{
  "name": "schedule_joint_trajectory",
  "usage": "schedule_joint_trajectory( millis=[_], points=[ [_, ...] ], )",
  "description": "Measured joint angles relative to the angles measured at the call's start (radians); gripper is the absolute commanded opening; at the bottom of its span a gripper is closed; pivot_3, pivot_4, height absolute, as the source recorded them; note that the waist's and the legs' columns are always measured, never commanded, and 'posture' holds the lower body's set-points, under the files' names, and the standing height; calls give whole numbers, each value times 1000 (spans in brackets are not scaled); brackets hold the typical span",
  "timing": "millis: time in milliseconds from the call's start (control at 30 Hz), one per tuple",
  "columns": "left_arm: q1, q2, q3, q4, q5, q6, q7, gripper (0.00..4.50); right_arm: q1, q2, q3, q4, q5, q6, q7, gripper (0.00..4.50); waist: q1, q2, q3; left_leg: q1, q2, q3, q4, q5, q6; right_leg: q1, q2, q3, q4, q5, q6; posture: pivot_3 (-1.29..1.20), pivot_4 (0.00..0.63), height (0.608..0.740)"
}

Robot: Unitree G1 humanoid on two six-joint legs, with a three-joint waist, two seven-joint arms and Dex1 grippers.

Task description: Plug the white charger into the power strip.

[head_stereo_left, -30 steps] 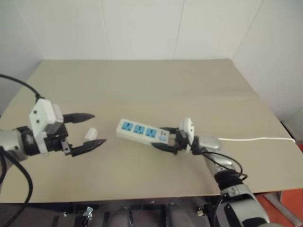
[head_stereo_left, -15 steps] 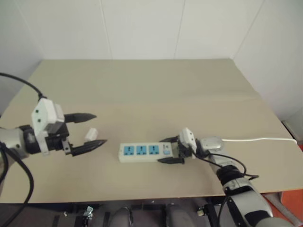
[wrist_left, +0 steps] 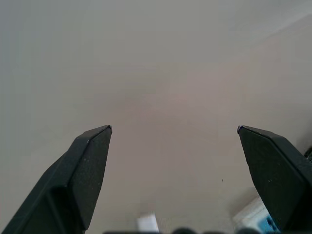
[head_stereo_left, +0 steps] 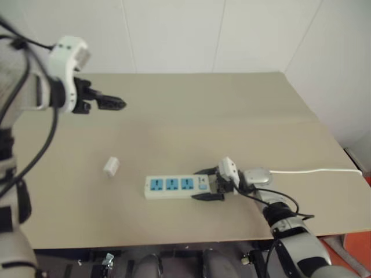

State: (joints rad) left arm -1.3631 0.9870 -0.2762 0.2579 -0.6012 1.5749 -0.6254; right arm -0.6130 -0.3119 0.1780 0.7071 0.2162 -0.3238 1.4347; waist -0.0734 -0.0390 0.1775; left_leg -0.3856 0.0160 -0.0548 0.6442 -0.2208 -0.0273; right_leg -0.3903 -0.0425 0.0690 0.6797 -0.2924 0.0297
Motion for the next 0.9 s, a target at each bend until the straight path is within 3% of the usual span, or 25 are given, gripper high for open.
schedule_joint_trajectory(
  millis=[100,200,367,567,900],
  points=[
    [-147,-6,-235,180,-6,30,-27,4500,16,2,1,-35,0,13,-15,3455,-9,1,1,-2,0,0,-1,0,0,-3,0,0,1,-1,0,0,150,740],
    [-219,12,-446,225,-37,35,-114,4500,37,0,1,-70,0,30,-27,3455,-9,1,1,-4,0,0,-1,0,0,-4,0,0,1,-1,1,0,150,740],
    [-224,-1,-644,282,-39,36,-205,4500,64,-12,0,-117,2,57,-48,3455,0,1,2,-4,0,0,0,0,0,-4,0,0,1,-1,1,0,150,740],
    [-123,-60,-702,326,-10,37,-245,4500,91,-18,0,-168,2,87,-64,3455,3,1,2,-5,0,0,1,0,0,-4,0,0,0,-1,1,0,150,740],
    [-86,-210,-697,572,204,-74,-298,4500,121,-24,4,-231,3,136,-90,3455,4,0,2,-6,-1,0,1,0,0,-4,0,0,0,-1,1,0,150,740]
  ],
)
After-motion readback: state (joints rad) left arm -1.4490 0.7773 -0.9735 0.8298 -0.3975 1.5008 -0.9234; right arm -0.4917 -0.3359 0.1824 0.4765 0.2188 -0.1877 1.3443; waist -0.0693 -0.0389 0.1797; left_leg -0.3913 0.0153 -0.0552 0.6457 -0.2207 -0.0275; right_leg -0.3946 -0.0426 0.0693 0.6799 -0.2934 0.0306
